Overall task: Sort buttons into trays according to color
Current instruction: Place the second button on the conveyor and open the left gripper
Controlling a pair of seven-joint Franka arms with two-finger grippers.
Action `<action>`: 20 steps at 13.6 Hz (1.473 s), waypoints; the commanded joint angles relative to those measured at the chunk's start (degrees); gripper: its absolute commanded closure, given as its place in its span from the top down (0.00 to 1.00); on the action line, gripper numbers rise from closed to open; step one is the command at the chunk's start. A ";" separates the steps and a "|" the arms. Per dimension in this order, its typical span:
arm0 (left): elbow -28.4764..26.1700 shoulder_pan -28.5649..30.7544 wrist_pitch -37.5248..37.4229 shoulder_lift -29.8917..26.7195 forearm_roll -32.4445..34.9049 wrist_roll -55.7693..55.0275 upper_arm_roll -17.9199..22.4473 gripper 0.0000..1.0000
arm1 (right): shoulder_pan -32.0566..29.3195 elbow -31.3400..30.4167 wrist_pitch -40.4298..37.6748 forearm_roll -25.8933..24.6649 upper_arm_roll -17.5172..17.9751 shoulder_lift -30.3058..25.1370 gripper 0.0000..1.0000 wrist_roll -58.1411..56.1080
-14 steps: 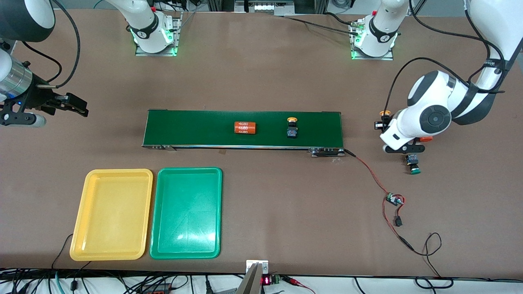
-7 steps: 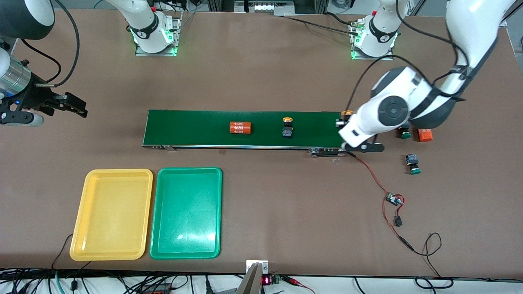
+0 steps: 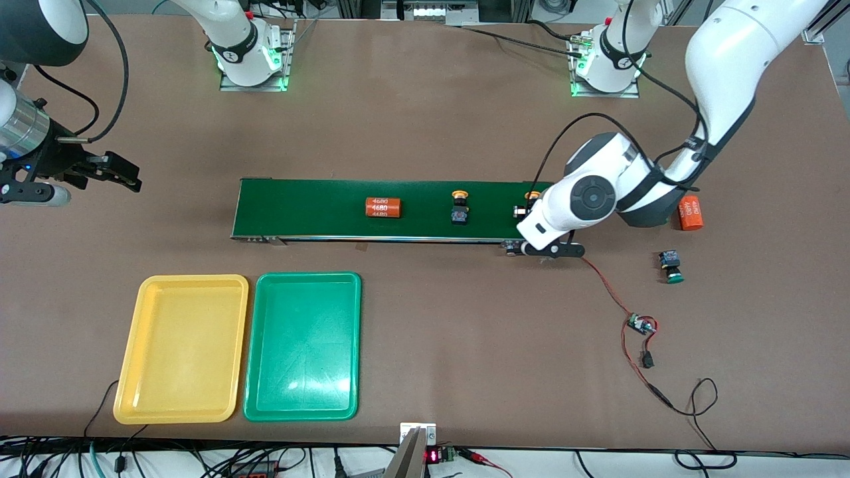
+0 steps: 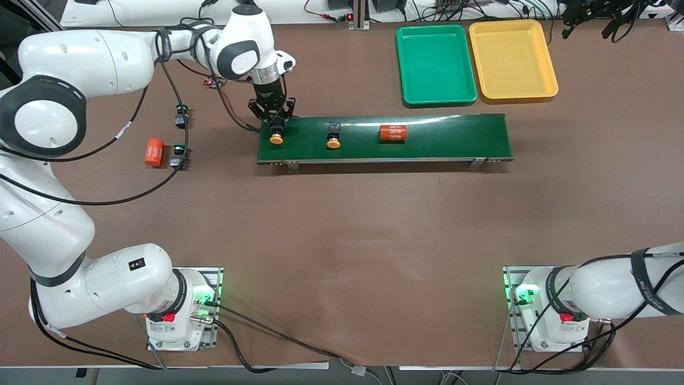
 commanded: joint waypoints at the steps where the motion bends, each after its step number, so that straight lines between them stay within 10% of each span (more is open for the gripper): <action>1: 0.92 -2.39 -0.30 -0.07 0.70 -1.86 1.18 0.21 | -0.37 0.35 0.24 -0.91 0.05 0.14 1.00 1.10; 2: 0.31 -2.31 -0.30 -0.07 0.70 -1.95 1.18 0.35 | -0.37 0.35 0.15 -0.91 -0.04 0.40 1.00 1.10; 4: 0.57 -1.78 -0.65 -0.33 0.70 -1.86 1.10 1.00 | -0.37 0.35 0.33 -0.91 -0.13 0.41 1.00 1.10; 13: 16.11 4.46 -18.91 -4.47 0.79 5.32 0.21 1.00 | 0.33 1.14 0.06 -1.17 0.40 0.49 1.00 0.92; 20: 16.57 16.66 -17.37 -0.70 11.15 21.07 3.73 1.00 | -3.78 3.15 -14.06 -0.38 -0.92 -0.73 1.00 0.14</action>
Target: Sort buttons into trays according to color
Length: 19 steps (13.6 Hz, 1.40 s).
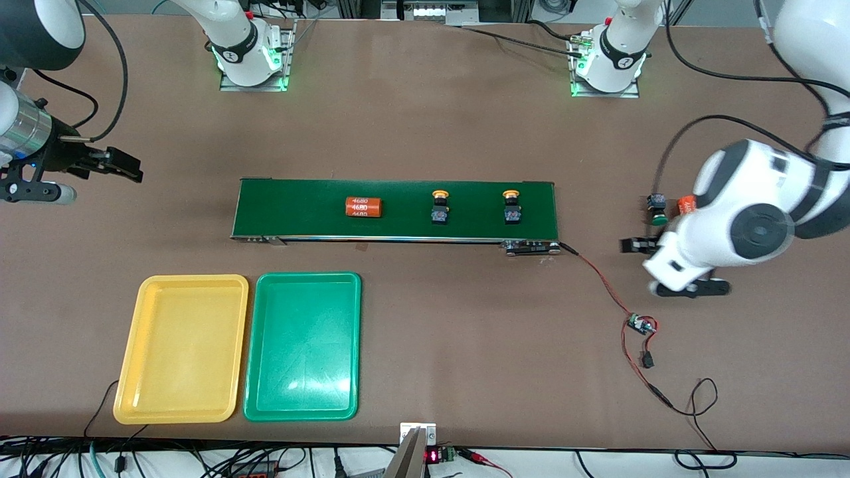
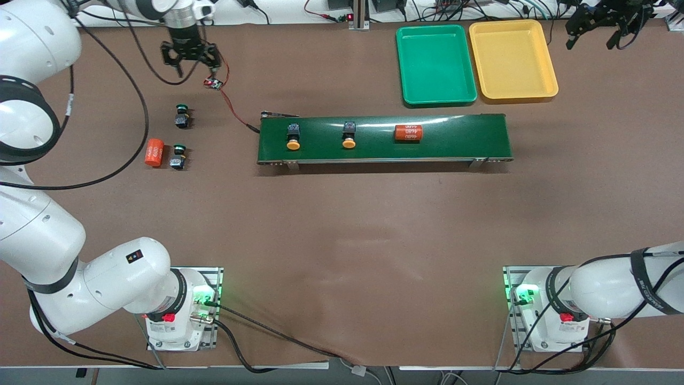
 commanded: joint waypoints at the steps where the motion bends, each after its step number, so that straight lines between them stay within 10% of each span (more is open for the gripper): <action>1: -0.35 4.02 3.00 3.01 3.16 4.22 0.10 1.00 | -2.59 3.38 -5.18 -0.16 0.07 -0.99 1.00 -0.21; 14: -21.09 9.23 37.54 4.68 8.34 10.12 11.34 1.00 | -2.59 6.82 10.18 1.94 0.51 7.62 1.00 0.40; 17: -21.19 8.79 36.36 4.16 8.34 9.60 11.44 0.43 | -2.94 6.82 10.28 2.20 0.33 7.80 1.00 0.75; 19: -20.75 8.87 34.15 3.72 8.26 7.76 10.30 0.35 | -2.94 6.82 10.37 2.29 0.25 9.28 1.00 0.76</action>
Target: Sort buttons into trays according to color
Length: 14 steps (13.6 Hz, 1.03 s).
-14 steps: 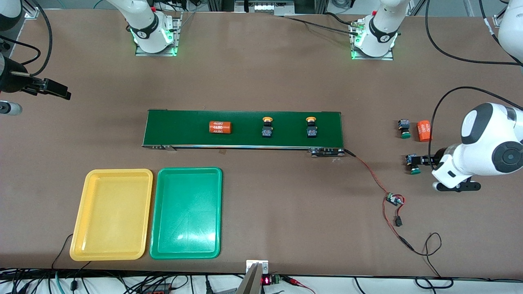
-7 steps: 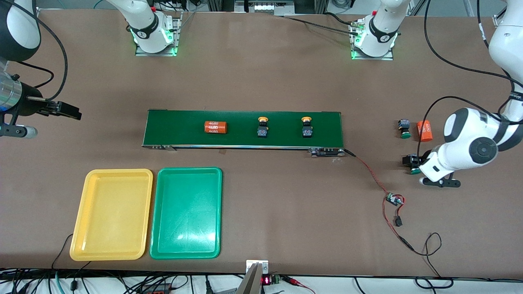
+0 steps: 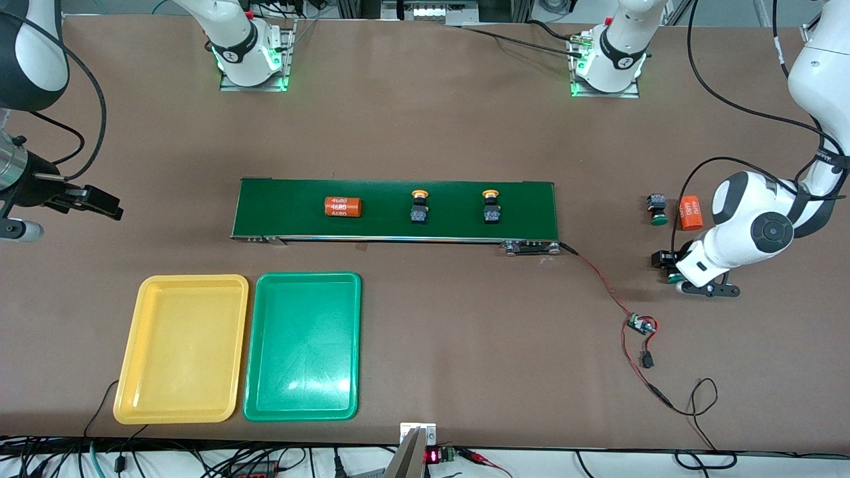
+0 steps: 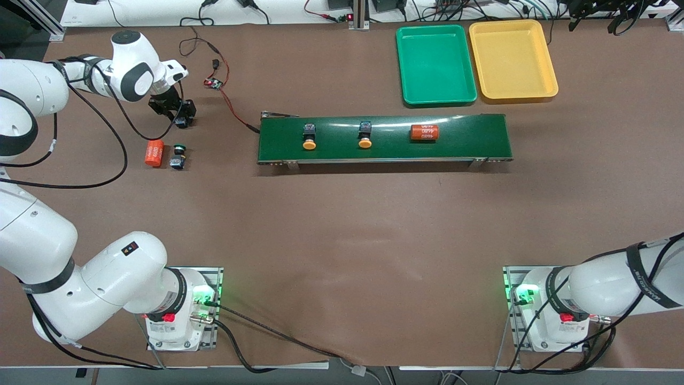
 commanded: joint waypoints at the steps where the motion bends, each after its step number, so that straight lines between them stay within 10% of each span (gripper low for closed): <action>1: -0.74 0.12 -2.77 -2.65 1.04 -3.40 -1.42 0.34 | -0.51 1.29 0.08 0.87 0.17 2.81 1.00 0.63; 9: 0.50 1.09 -18.77 -2.67 -4.58 -20.80 -23.55 0.34 | 1.59 1.29 3.24 3.32 0.87 3.08 1.00 0.63; 14: -0.12 -11.81 -16.94 -1.61 -5.20 -32.74 -24.72 0.35 | 2.21 0.85 3.78 2.90 0.79 5.02 1.00 -0.34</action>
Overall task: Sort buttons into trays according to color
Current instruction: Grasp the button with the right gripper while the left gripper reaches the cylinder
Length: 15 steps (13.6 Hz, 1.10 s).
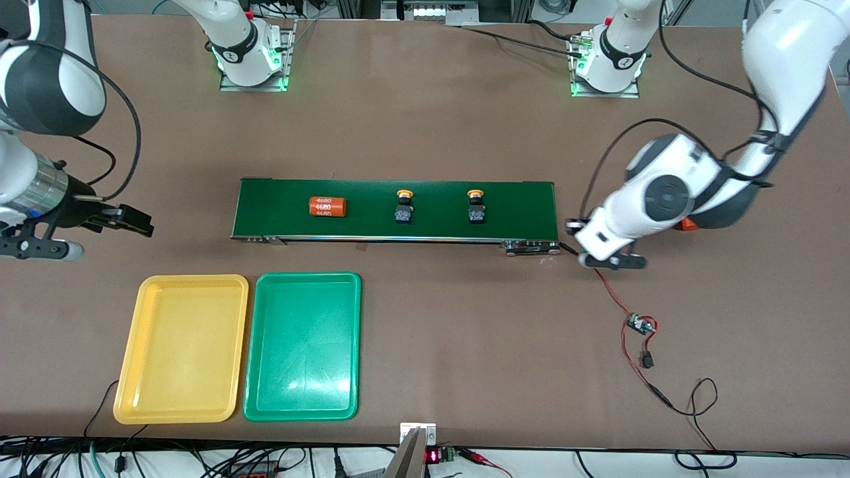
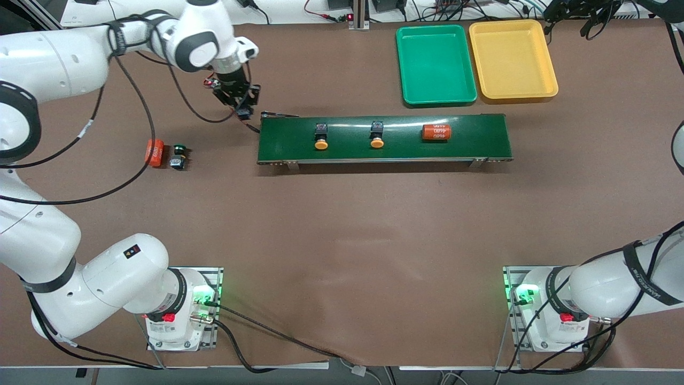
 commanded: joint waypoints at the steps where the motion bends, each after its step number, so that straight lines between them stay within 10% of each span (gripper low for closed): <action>1: -1.11 -5.81 3.00 0.46 -0.43 -6.53 0.16 0.35 | 0.14 0.30 -0.34 0.50 0.06 0.64 1.00 0.06; 6: -5.24 -6.17 7.24 0.46 -0.34 -9.97 0.25 0.43 | 5.06 0.13 -0.43 0.85 0.15 1.79 1.00 0.68; 9: -5.69 -6.00 7.51 0.11 -0.25 -10.68 0.25 1.00 | 6.99 -1.10 -1.05 1.20 0.15 1.87 1.00 4.62; 15: 3.26 3.66 -3.28 -2.26 -0.25 -8.14 -7.12 1.00 | 21.65 -2.24 2.11 1.73 0.15 4.50 1.00 17.99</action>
